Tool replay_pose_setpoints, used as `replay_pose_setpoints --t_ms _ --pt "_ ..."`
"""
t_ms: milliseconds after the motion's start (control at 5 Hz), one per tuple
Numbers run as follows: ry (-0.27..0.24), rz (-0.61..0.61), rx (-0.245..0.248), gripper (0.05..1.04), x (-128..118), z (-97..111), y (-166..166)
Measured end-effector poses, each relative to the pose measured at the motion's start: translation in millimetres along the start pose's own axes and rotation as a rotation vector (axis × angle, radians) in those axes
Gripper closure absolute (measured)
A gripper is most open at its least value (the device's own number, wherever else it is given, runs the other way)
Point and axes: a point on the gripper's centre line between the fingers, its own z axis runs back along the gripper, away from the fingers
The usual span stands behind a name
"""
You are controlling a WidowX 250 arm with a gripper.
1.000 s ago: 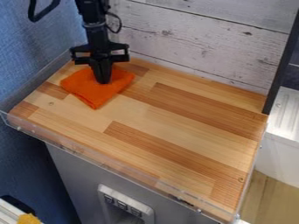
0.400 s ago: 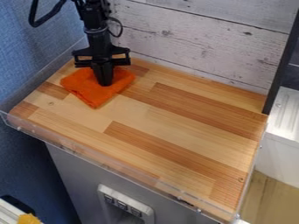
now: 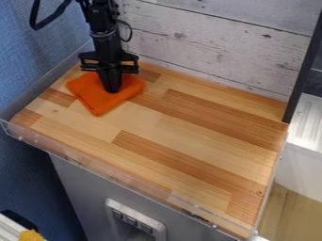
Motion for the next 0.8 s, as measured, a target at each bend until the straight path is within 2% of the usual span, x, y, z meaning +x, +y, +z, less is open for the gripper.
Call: replay_pose_setpoints --t_ms 600,800 --pt "0.027 -0.226 0.002 1.025 -8.2 -0.1 1.6" --pt "0.020 -0.286 0.003 1.025 -5.5 1.5 2.4"
